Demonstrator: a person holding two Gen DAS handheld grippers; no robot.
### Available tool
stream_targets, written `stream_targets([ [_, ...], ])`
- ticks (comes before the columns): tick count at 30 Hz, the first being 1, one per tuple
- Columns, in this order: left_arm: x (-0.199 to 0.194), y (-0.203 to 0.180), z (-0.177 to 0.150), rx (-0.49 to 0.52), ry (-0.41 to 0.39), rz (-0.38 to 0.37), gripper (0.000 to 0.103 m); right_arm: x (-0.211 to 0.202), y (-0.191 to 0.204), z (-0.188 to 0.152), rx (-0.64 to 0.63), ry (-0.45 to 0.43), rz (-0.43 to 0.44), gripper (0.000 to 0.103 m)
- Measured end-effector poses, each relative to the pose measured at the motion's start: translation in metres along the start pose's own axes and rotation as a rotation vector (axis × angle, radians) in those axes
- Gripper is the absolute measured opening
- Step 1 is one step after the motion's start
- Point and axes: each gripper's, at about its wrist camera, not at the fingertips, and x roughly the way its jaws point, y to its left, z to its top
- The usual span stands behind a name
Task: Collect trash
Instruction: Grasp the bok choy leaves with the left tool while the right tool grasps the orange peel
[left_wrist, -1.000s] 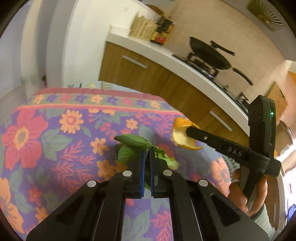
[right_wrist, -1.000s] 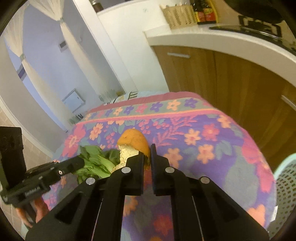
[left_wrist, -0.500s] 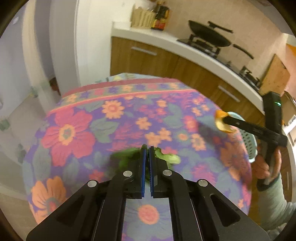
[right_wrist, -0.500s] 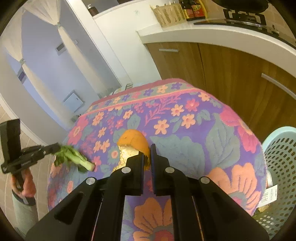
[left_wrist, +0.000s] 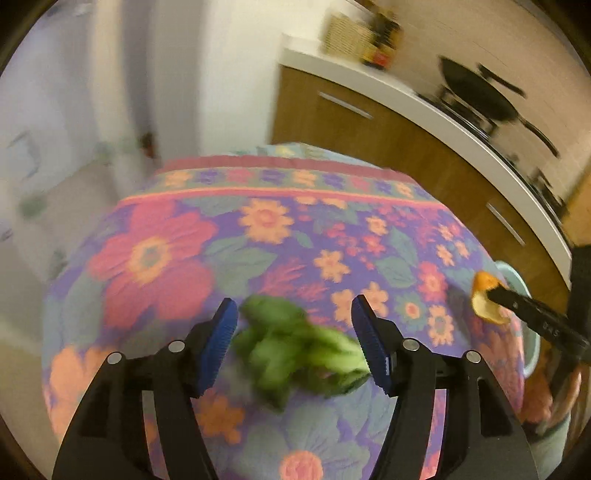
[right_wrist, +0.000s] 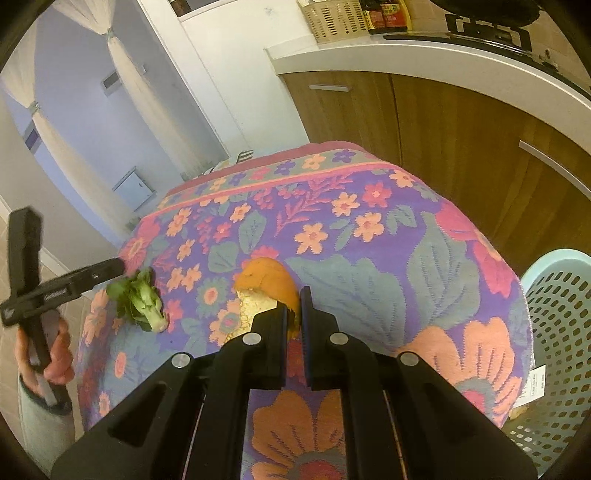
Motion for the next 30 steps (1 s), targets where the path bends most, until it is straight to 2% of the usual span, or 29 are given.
stream_targets([
  [2, -0.008, -0.001, -0.011, -0.047, -0.006, 0.038, 0.064, 0.002, -0.002, -0.001, 0.006, 0.002, 0.008, 0.005],
  [4, -0.012, -0.005, -0.023, -0.075, 0.009, 0.021, 0.064, 0.003, -0.003, -0.003, 0.011, 0.006, 0.015, 0.005],
  [8, 0.002, -0.021, -0.037, -0.114, 0.088, -0.038, 0.064, 0.002, -0.005, -0.008, 0.019, 0.007, 0.023, 0.005],
  [10, 0.016, -0.028, -0.037, -0.116, 0.120, -0.032, 0.064, -0.001, -0.007, -0.010, 0.022, 0.004, 0.021, 0.005],
  [13, 0.037, -0.036, -0.026, -0.123, 0.128, -0.020, 0.065, -0.007, -0.008, -0.011, 0.010, -0.004, 0.015, 0.005],
  [16, 0.045, -0.046, -0.018, -0.102, 0.131, 0.033, 0.066, -0.011, -0.009, -0.011, -0.008, -0.013, -0.004, 0.005],
  [20, 0.049, -0.055, -0.015, -0.066, 0.126, 0.142, 0.054, -0.009, -0.014, -0.011, 0.002, -0.009, 0.003, 0.005],
  [21, 0.049, -0.057, -0.017, -0.052, 0.117, 0.176, 0.046, -0.008, -0.015, -0.012, 0.004, -0.007, 0.004, 0.005],
  [23, 0.047, -0.059, -0.022, -0.033, 0.100, 0.201, 0.041, -0.005, -0.016, -0.013, 0.009, -0.001, 0.010, 0.005],
  [24, 0.045, -0.058, -0.024, -0.030, 0.091, 0.206, 0.035, -0.004, -0.016, -0.013, 0.007, 0.000, 0.013, 0.005],
  [26, 0.039, -0.054, -0.028, -0.053, 0.073, 0.161, 0.028, -0.006, -0.014, -0.015, -0.004, -0.010, 0.008, 0.005],
  [27, 0.034, -0.051, -0.030, -0.071, 0.059, 0.112, 0.023, -0.008, -0.013, -0.015, -0.008, -0.017, 0.002, 0.005],
  [29, 0.018, -0.047, -0.036, -0.081, 0.008, 0.030, 0.023, -0.015, -0.011, -0.017, -0.025, -0.041, -0.009, 0.005],
  [30, 0.012, -0.051, -0.039, -0.069, -0.013, 0.021, 0.023, -0.019, -0.011, -0.017, -0.031, -0.055, -0.012, 0.005],
])
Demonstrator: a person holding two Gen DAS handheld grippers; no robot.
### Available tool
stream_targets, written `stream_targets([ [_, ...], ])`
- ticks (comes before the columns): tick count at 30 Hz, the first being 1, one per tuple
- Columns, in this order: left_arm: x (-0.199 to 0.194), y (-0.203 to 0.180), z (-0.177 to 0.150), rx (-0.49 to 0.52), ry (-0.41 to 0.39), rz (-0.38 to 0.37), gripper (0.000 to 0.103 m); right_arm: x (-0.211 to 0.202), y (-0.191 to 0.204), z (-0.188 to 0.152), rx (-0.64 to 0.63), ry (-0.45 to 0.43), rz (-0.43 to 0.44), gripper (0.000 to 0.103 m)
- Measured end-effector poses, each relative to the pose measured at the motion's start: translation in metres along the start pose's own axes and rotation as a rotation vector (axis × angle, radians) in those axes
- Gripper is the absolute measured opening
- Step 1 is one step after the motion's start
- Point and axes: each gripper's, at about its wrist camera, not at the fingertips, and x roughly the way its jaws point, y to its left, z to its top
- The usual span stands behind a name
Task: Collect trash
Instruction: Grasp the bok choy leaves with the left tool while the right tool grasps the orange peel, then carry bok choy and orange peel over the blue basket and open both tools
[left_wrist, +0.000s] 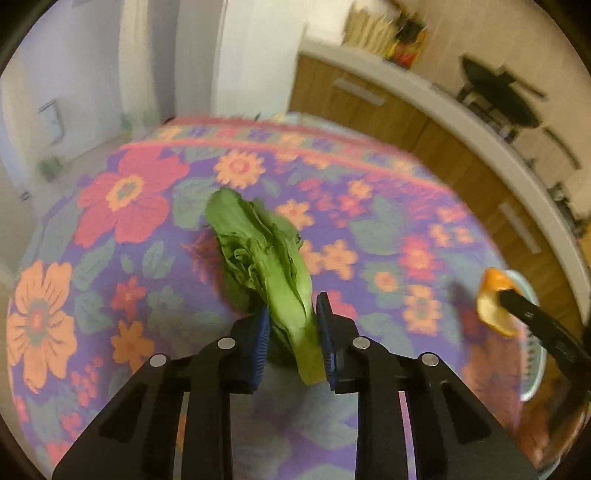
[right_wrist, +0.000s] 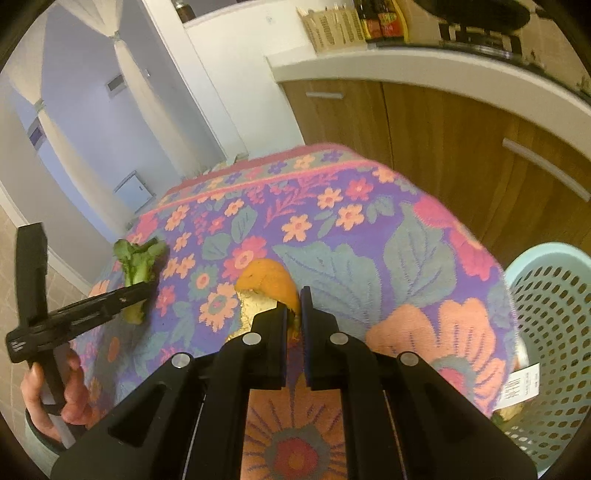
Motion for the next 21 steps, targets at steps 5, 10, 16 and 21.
stream_targets([
  [5, -0.042, -0.030, -0.003, 0.098, -0.127, -0.160, 0.023, -0.026, -0.012, -0.005, 0.032, -0.073, 0.008, 0.005],
  [10, -0.063, -0.086, -0.005, 0.255, -0.186, -0.210, 0.023, -0.056, -0.037, -0.008, 0.084, -0.132, -0.021, 0.005],
  [16, -0.060, -0.156, -0.011, 0.381, -0.207, -0.301, 0.023, -0.102, -0.074, -0.014, 0.143, -0.211, -0.102, 0.005],
  [21, -0.054, -0.218, -0.020, 0.476, -0.210, -0.400, 0.023, -0.125, -0.104, -0.026, 0.205, -0.238, -0.169, 0.005],
])
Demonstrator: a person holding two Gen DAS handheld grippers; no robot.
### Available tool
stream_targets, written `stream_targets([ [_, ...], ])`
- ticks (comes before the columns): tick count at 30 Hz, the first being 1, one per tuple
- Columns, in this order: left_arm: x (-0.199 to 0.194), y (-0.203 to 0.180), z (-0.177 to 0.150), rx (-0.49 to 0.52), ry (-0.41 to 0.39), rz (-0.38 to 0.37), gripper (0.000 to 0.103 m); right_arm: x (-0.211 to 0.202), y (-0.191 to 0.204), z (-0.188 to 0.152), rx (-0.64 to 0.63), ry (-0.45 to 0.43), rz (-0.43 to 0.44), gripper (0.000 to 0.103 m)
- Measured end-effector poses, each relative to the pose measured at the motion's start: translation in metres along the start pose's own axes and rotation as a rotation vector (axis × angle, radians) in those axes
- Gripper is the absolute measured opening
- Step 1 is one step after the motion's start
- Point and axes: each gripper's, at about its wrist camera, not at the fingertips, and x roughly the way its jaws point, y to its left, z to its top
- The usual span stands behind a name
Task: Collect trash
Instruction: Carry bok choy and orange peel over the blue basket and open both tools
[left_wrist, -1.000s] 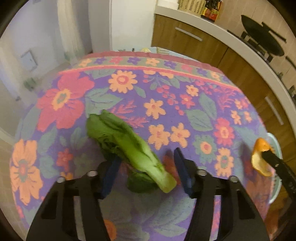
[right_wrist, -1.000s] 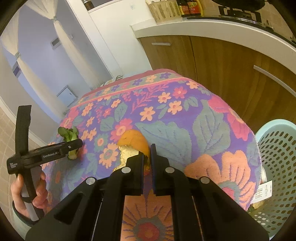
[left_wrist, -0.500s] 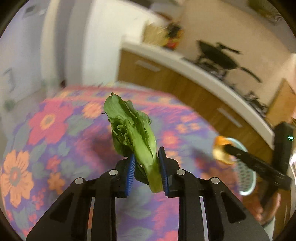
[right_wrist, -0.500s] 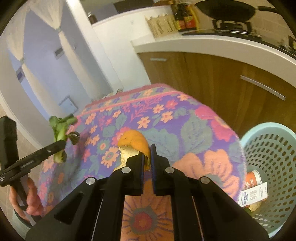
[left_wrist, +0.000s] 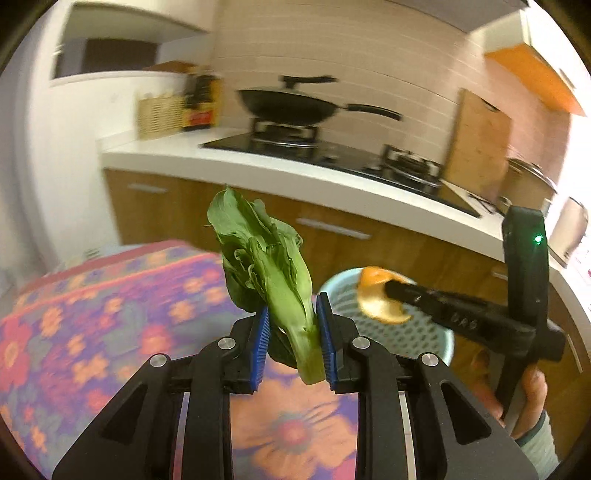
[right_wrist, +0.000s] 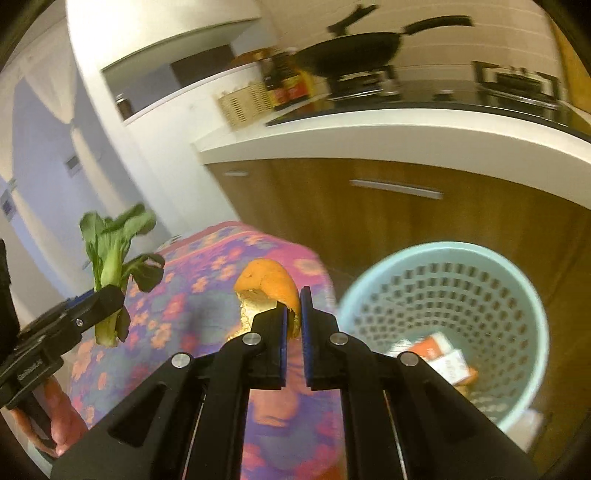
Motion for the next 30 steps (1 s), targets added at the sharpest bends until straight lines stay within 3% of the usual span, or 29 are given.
stream_targets([
  [6, 0.048, -0.053, -0.004, 0.070, 0.045, -0.118, 0.023, -0.014, -0.042, -0.010, 0.047, -0.001, -0.134, 0.005],
  [12, 0.105, -0.081, -0.011, 0.064, 0.140, -0.191, 0.023, -0.019, -0.095, -0.022, 0.177, 0.034, -0.219, 0.004],
  [18, 0.146, -0.095, -0.012, 0.053, 0.249, -0.247, 0.023, -0.014, -0.138, -0.030, 0.313, 0.084, -0.241, 0.005],
  [24, 0.164, -0.097, -0.015, 0.039, 0.291, -0.251, 0.024, 0.000, -0.155, -0.038, 0.355, 0.157, -0.245, 0.006],
  [27, 0.168, -0.099, -0.016, 0.038, 0.303, -0.248, 0.024, 0.004, -0.159, -0.043, 0.385, 0.186, -0.219, 0.014],
  [29, 0.171, -0.099, -0.016, 0.040, 0.318, -0.244, 0.025, 0.007, -0.163, -0.047, 0.408, 0.202, -0.215, 0.037],
  [30, 0.173, -0.100, -0.017, 0.041, 0.329, -0.244, 0.025, 0.006, -0.163, -0.048, 0.412, 0.198, -0.217, 0.044],
])
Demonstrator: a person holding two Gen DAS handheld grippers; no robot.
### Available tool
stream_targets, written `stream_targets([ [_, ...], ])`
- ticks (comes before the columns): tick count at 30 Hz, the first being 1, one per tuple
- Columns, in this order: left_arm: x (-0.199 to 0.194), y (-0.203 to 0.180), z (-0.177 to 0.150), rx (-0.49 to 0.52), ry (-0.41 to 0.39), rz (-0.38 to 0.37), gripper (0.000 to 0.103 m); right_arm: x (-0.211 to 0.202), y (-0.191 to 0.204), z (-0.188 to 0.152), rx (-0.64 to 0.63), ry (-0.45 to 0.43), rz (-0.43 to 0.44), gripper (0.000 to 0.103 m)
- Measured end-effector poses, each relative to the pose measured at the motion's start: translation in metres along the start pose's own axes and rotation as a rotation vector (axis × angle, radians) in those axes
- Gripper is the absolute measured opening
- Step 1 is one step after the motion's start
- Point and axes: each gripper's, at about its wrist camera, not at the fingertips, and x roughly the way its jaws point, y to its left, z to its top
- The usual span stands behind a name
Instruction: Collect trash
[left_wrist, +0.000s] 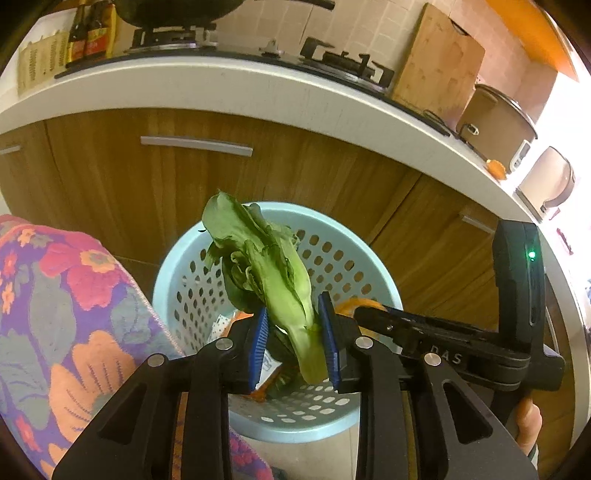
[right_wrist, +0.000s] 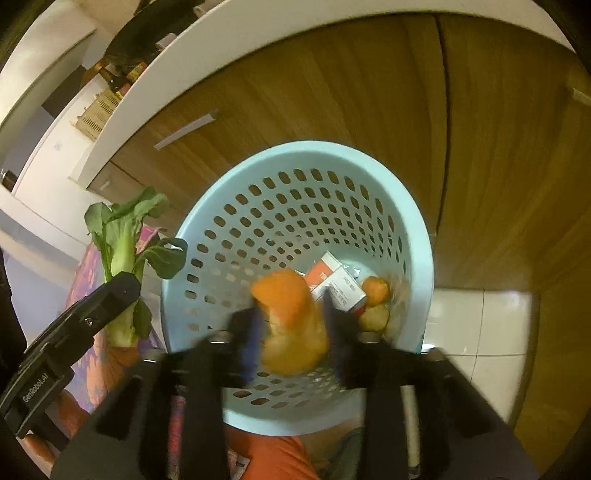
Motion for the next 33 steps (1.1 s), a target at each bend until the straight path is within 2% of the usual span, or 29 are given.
stream_targets([
  [1, 0.003, -0.002, 0.003, 0.001, 0.004, 0.001, 0.025, -0.002, 0.000, 0.000, -0.001, -0.008, 0.000, 0.048],
  [8, 0.006, -0.001, 0.005, 0.000, 0.017, -0.010, 0.026, -0.017, 0.001, 0.001, -0.009, -0.042, 0.004, 0.048],
  [9, 0.007, -0.002, 0.005, 0.006, 0.026, -0.012, 0.033, -0.019, 0.001, 0.000, -0.010, -0.045, 0.002, 0.048],
  [10, 0.008, -0.002, 0.005, 0.013, 0.036, -0.009, 0.047, -0.021, 0.002, 0.000, -0.012, -0.047, 0.002, 0.048],
  [11, 0.007, -0.002, 0.004, 0.018, 0.032, 0.010, 0.052, -0.022, 0.003, -0.001, -0.013, -0.048, 0.002, 0.048],
  [12, 0.004, -0.002, 0.003, 0.024, 0.018, 0.024, 0.056, -0.024, 0.004, -0.002, -0.017, -0.051, 0.001, 0.048],
  [15, -0.006, 0.001, 0.000, 0.021, 0.001, 0.030, 0.056, -0.028, 0.007, -0.003, -0.025, -0.056, -0.001, 0.048],
  [21, -0.053, 0.010, -0.007, -0.029, -0.107, 0.039, 0.056, -0.051, 0.024, -0.006, -0.049, -0.104, 0.009, 0.048],
  [23, -0.070, 0.011, -0.011, -0.037, -0.150, 0.054, 0.061, -0.060, 0.033, -0.009, -0.068, -0.128, 0.005, 0.048],
  [26, -0.099, 0.014, -0.021, -0.052, -0.223, 0.095, 0.062, -0.073, 0.049, -0.016, -0.104, -0.159, -0.005, 0.048],
  [31, -0.140, 0.022, -0.043, -0.094, -0.334, 0.201, 0.082, -0.086, 0.077, -0.035, -0.158, -0.202, -0.024, 0.048],
  [33, -0.152, 0.025, -0.050, -0.098, -0.373, 0.259, 0.085, -0.092, 0.090, -0.043, -0.181, -0.227, -0.026, 0.048],
])
